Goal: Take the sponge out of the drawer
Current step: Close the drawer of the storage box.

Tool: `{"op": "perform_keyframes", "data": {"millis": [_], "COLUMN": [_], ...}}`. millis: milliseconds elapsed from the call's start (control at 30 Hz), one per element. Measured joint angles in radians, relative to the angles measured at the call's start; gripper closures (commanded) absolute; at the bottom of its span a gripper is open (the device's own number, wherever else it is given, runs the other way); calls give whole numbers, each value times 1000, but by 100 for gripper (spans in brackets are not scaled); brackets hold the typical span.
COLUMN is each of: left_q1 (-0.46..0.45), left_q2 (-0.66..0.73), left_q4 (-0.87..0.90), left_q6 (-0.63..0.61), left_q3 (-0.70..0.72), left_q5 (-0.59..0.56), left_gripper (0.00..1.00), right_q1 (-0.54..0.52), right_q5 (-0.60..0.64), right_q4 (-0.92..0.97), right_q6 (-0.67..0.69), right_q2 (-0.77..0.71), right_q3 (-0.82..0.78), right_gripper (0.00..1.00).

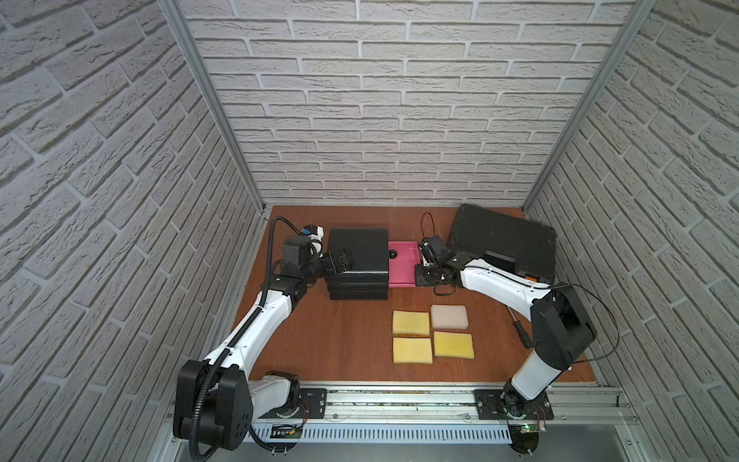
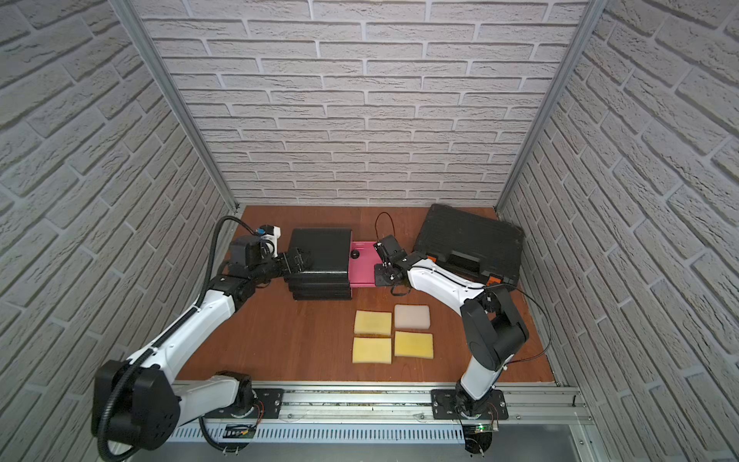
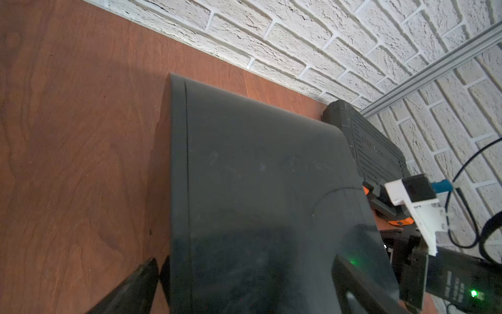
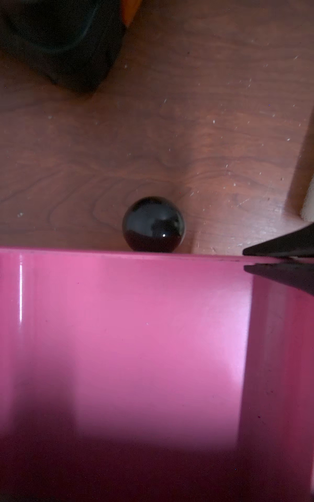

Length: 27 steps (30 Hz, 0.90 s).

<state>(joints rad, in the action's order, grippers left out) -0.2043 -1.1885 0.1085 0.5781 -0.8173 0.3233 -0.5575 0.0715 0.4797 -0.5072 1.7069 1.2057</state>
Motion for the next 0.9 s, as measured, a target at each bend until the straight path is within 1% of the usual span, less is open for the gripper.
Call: {"op": "perform_keyframes", "data": {"millis": [200, 367, 533, 633, 733, 800, 900], "left_q1": [7, 8, 8, 16, 18, 19, 19], "left_q2": [-5, -35, -90, -121, -164, -183, -189], "left_q4": [-6, -24, -71, -94, -133, -153, -165], "left_q6": [2, 10, 30, 40, 51, 53, 55], "left_q3": [2, 2, -1, -18, -41, -50, -51], "left_q5": [-2, 1, 44, 56, 75, 83, 89], "left_gripper": [2, 2, 2, 2, 2, 2, 2], "right_q1": [-40, -60, -91, -91, -101, -112, -120], "right_q5": [-9, -27, -31, -45, -87, -83, -67], "right_q4": [2, -17, -34, -31, -50, -48, -42], "right_q6": [26, 29, 45, 51, 66, 73, 81], "right_q2": [38, 40, 40, 40, 41, 42, 39], "right_q3": [58, 64, 70, 72, 85, 90, 88], "right_gripper": [92, 91, 91, 84, 74, 67, 61]}}
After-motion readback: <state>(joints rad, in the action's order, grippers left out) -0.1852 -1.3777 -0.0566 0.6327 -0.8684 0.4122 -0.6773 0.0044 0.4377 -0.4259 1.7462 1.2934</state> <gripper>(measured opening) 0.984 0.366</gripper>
